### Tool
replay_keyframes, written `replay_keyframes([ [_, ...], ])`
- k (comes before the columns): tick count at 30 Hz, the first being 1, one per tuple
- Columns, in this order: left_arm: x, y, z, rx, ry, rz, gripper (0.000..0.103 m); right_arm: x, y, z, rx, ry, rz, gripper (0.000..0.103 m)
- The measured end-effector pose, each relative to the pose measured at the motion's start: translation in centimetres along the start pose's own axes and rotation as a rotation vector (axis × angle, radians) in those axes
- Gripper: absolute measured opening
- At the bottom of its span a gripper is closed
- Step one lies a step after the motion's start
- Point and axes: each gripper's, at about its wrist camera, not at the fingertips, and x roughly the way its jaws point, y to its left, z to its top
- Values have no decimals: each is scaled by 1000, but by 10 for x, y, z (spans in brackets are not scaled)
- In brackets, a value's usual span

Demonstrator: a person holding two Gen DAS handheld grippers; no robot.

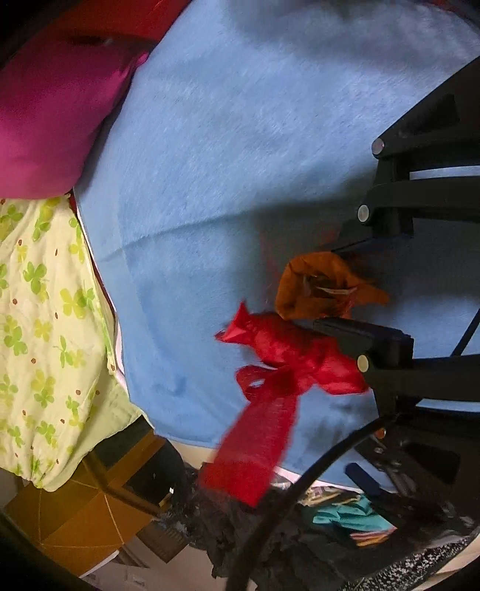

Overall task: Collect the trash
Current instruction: 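Grasp the orange bundle with the right tool while the left tool approaches the red ribbon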

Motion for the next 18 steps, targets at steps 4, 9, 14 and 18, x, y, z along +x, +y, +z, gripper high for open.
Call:
replay_keyframes([
  [4, 1, -4, -1, 12, 1, 5, 76, -15, -10, -16, 1, 11, 15, 34],
  [9, -1, -8, -1, 18, -8, 2, 76, -30, -16, -38, -18, 39, 38, 34],
  [14, -4, -18, 0, 37, -20, -1, 76, -37, -18, -50, -17, 41, 54, 34],
  [18, -4, -24, 0, 42, -23, -1, 76, -36, -19, -42, 53, 46, 99, 45],
])
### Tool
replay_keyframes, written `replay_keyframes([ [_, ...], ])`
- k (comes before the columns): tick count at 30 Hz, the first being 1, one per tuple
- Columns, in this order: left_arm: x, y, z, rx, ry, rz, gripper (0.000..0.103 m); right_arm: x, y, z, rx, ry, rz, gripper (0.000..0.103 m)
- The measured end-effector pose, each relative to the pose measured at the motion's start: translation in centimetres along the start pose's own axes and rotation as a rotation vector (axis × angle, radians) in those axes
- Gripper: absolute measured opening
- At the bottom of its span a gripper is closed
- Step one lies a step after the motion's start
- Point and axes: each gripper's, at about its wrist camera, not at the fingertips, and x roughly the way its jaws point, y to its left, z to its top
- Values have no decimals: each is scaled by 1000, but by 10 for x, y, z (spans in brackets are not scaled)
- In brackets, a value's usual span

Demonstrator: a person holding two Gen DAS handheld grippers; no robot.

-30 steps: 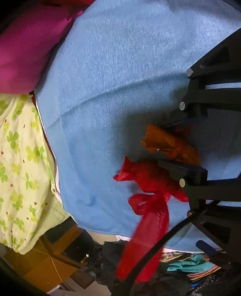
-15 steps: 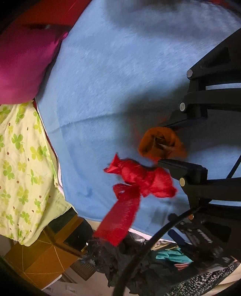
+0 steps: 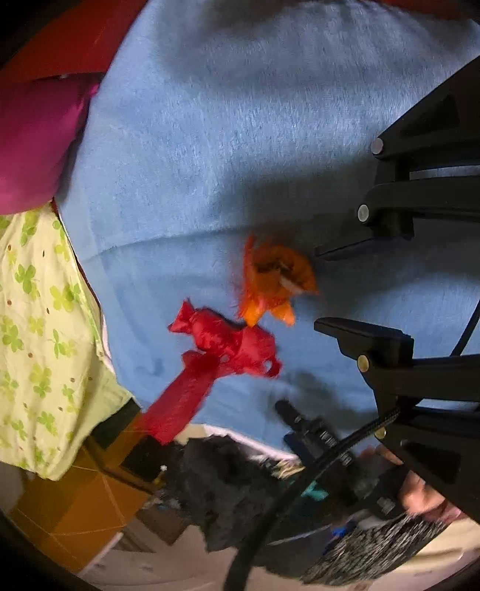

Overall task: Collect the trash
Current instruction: 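Grasp the orange bundle with the right tool while the left tool approaches the red ribbon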

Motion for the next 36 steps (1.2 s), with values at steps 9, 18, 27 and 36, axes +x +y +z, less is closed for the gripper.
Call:
replay_keyframes([
  [9, 0, -4, -1, 8, -3, -9, 76, 27, -10, 25, 137, -2, 15, 67],
  [18, 2, -3, 0, 4, 0, -17, 76, 40, -1, 29, 53, -31, -5, 37],
  [27, -6, -27, 4, 75, -70, -108, 76, -1, -6, 3, -56, -90, -70, 33],
  [36, 1, -70, 16, 193, -76, -188, 77, -17, -22, -36, -72, -40, -96, 33],
])
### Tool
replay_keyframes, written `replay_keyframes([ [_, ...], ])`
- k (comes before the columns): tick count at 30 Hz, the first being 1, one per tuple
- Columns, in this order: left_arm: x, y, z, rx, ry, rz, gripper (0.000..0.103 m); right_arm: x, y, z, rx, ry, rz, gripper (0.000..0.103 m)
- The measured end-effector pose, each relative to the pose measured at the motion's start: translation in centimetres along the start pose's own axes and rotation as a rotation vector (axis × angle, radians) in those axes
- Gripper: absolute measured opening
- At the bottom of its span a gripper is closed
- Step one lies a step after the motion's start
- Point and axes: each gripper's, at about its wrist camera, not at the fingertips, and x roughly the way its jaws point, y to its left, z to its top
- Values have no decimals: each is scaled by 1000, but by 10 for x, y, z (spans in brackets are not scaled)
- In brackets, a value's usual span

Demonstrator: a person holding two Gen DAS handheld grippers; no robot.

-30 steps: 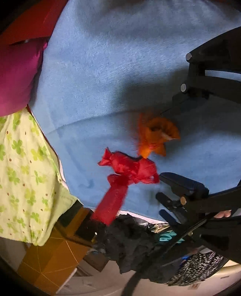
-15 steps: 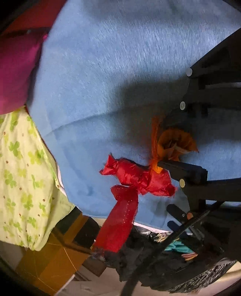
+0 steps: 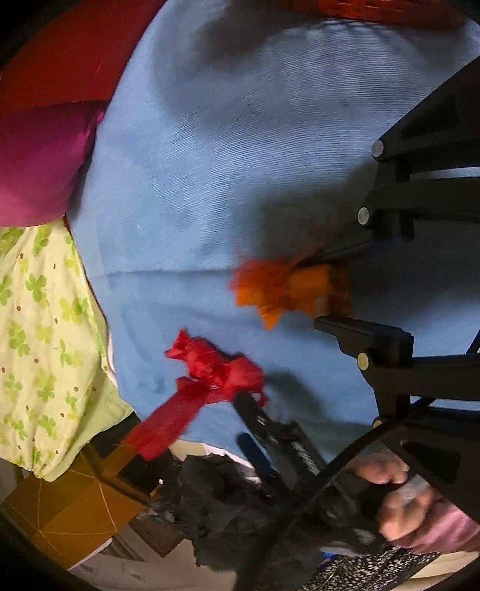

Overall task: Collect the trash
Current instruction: 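Grasp the orange bundle with the right tool while the left tool approaches the red ribbon, then grasp the red ribbon bow with the left tool and lift it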

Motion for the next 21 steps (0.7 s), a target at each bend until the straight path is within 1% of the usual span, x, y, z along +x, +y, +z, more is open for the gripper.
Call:
replay_keyframes([
  [3, 16, -3, 3, -4, 52, -24, 77, -5, -5, -2, 21, 17, 21, 33],
  [5, 20, -2, 2, -14, 71, -40, 77, -9, -7, -2, 31, 29, 20, 34],
  [7, 24, 0, 3, -30, 88, -60, 76, -17, -5, 0, 19, 13, 9, 35],
  [8, 25, 3, 3, -43, 90, -82, 69, -20, -2, 3, 7, -4, 5, 37],
  [9, 25, 4, 3, -49, 95, -92, 58, -25, 1, 5, -8, -26, 4, 49],
  [10, 28, 6, 2, -59, 110, -104, 53, -26, 3, 7, -12, -42, 3, 60],
  [11, 30, 7, 2, -68, 121, -113, 45, -28, 5, 9, -13, -72, 3, 71],
  [12, 32, 10, 1, -83, 130, -123, 38, -29, 7, 12, -23, -94, 3, 71],
  [14, 32, 15, 1, -113, 133, -138, 32, -24, 13, 16, -58, -107, -14, 69],
  [15, 31, 16, 1, -122, 132, -146, 28, -18, 16, 20, -78, -100, -41, 67],
  [16, 29, 19, 1, -131, 128, -158, 27, -12, 17, 22, -91, -89, -51, 65],
  [18, 24, 21, 1, -134, 119, -171, 24, 4, 21, 25, -125, -56, -69, 43],
  [19, 20, 22, 0, -130, 116, -173, 24, 10, 21, 25, -133, -48, -87, 40],
  [21, 15, 23, -2, -121, 116, -182, 22, 23, 20, 24, -132, -30, -124, 39],
])
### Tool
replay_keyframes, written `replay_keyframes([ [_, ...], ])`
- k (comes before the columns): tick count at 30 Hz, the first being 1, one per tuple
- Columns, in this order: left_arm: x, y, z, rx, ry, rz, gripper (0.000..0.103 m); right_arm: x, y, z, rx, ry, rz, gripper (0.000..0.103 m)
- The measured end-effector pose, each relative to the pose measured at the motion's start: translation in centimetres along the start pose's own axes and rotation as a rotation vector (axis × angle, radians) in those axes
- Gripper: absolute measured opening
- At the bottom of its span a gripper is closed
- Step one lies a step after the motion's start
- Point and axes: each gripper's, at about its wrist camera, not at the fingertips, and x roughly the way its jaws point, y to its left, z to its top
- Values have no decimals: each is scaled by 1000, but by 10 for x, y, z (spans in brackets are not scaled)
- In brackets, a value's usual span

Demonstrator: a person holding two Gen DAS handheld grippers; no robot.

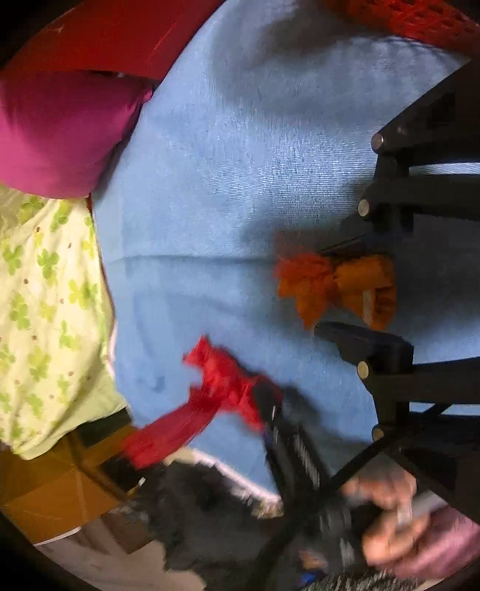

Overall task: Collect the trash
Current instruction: 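Grasp the red ribbon bow with the left tool and lift it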

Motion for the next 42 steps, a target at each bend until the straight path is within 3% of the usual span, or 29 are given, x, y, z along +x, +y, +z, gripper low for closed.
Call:
replay_keyframes([
  [5, -18, 5, -12, 4, 22, -36, 22, -3, -2, -5, 6, -28, 1, 34],
  [13, -43, -6, -29, 42, 39, -35, 23, -21, 2, -21, 12, -36, 22, 31],
  [14, -44, -5, -30, 41, 38, -30, 34, -25, 2, -25, 10, -34, 28, 31],
  [15, -47, -7, -32, 47, 31, -19, 54, -29, 3, -27, 6, -30, 34, 31],
  [17, -51, -12, -34, 77, -5, 38, 74, -31, 4, -31, -8, -24, 30, 31],
  [21, -41, -15, -30, 104, -19, 117, 75, -34, 5, -35, -5, 0, 33, 31],
  [26, -24, -21, -28, 114, -5, 134, 75, -33, 6, -34, 1, 7, 21, 35],
  [28, -24, -23, -29, 129, -10, 141, 75, -31, 6, -33, -3, 7, 26, 43],
  [29, -24, -25, -30, 139, -13, 144, 75, -29, 6, -32, -3, 5, 32, 59],
  [30, -24, -26, -28, 146, -15, 147, 75, -29, 7, -32, 0, -4, 39, 63],
  [34, -20, -28, -27, 163, -17, 149, 75, -24, 13, -35, -62, -13, 16, 61],
  [36, -18, -29, -28, 165, -14, 147, 75, -20, 12, -38, -79, -7, -16, 44],
  [38, -16, -30, -28, 168, -9, 146, 75, -20, 8, -38, -74, -14, -6, 39],
  [42, -10, -33, -27, 175, -1, 150, 75, -21, 9, -37, -98, -16, -8, 37],
])
